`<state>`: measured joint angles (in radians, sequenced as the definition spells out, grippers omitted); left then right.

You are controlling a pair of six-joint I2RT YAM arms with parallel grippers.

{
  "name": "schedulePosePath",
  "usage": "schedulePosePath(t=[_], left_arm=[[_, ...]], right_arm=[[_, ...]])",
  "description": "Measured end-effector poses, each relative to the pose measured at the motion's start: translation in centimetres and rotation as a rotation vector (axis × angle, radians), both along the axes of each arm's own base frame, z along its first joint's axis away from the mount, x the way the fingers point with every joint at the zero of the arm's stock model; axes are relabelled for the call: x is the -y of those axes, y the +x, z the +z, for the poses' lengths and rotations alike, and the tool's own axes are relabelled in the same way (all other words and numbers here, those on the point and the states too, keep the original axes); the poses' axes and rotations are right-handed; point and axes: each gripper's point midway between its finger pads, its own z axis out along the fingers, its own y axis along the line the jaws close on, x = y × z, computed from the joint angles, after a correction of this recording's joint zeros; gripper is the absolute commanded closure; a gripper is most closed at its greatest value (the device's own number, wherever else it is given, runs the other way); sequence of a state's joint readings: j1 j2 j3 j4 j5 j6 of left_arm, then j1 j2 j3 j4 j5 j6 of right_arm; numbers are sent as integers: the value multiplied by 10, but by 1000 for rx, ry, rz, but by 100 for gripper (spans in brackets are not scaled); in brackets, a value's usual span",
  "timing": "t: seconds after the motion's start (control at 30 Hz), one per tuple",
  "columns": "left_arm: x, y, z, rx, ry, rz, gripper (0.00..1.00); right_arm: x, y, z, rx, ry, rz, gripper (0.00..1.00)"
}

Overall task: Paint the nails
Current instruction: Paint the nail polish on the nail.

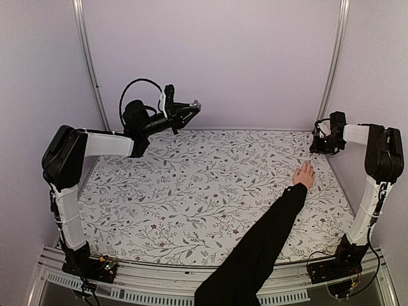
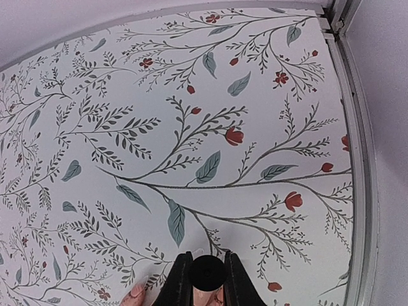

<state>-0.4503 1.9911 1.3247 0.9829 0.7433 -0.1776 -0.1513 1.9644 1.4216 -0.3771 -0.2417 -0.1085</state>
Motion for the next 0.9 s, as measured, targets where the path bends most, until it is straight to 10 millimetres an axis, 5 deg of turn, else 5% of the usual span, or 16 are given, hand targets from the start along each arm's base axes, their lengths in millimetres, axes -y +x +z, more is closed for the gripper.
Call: schedulePosePath(t=[0.9], left_arm=[[0, 0, 0, 0, 0, 0, 100]], right_arm=[[0, -3, -15, -33, 2, -2, 100]])
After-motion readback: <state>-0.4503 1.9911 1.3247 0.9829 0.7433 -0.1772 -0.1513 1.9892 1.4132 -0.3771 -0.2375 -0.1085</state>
